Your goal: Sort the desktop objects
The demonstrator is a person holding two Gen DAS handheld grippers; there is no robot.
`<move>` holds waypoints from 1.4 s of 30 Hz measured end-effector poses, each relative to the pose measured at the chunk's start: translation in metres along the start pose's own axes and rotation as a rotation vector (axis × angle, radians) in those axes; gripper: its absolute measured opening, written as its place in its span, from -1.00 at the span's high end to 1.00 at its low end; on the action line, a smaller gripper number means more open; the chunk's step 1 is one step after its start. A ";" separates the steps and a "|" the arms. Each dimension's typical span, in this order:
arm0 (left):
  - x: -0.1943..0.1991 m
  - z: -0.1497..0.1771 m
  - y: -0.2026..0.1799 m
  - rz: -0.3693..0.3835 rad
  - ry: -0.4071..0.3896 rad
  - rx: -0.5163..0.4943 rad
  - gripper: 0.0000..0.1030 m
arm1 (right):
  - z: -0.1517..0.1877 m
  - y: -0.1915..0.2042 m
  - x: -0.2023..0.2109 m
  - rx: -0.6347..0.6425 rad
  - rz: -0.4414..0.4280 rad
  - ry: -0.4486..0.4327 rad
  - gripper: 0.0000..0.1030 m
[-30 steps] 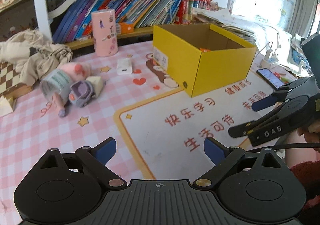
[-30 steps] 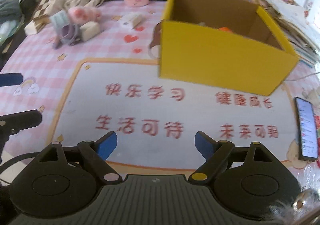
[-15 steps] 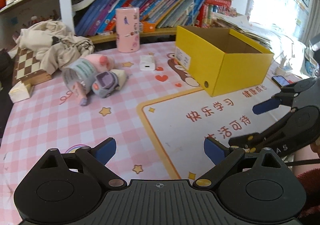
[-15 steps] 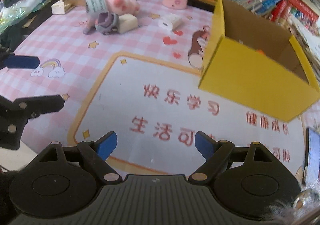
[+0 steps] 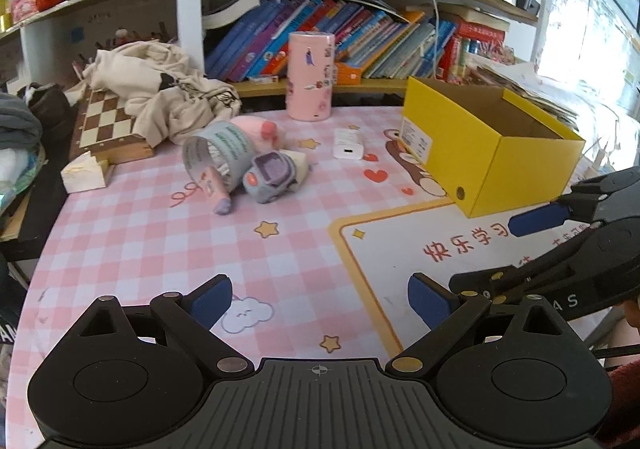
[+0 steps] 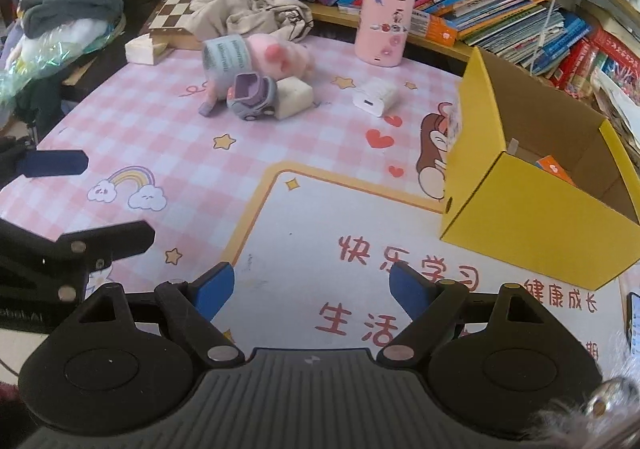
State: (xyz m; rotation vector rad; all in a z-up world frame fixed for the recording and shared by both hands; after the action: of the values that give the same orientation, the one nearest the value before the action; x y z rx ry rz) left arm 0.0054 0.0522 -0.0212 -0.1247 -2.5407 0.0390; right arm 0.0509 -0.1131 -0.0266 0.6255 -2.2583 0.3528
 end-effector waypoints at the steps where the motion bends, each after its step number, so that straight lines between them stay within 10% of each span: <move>1: 0.000 0.000 0.002 -0.002 -0.002 0.003 -0.87 | -0.001 0.001 0.000 0.004 0.000 -0.002 -0.63; 25: -0.009 0.000 0.020 -0.052 0.004 0.031 -0.92 | -0.014 0.013 -0.021 0.039 -0.041 0.002 -0.64; 42: -0.059 -0.020 0.064 -0.192 -0.008 0.039 -0.91 | -0.085 0.000 -0.089 0.017 -0.159 -0.010 -0.62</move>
State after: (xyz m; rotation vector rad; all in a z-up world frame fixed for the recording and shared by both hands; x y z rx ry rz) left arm 0.0703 0.1102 -0.0411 0.1351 -2.5465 0.0134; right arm 0.1544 -0.0473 -0.0341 0.8117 -2.2003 0.2908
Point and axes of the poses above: each gripper's, at about its wrist camera, not at the fingertips, and x roughly against the way its jaws point, y to its left, z to its underside, the point moved 3 cm from there along -x, roughly the way its jaws point, and after that the axes turned 6 degrees about -y, right-handed, at the moved point
